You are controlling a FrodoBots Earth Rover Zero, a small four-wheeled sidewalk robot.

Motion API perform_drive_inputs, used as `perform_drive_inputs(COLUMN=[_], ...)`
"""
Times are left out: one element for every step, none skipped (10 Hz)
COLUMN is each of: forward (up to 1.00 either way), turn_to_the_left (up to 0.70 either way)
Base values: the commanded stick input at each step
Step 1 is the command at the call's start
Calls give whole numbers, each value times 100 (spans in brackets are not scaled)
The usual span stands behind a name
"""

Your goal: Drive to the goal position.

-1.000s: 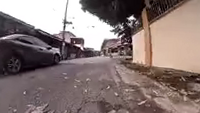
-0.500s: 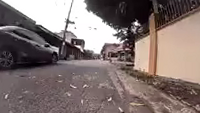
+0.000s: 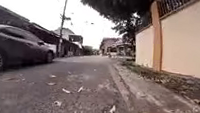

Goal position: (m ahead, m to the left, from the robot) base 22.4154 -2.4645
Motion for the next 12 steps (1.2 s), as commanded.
perform_drive_inputs(forward=[70,70,70,70,70,70,70,70,70,70,70,70], turn_to_the_left=[1,1,1,1,1,1,1,1,1,1,1,1])
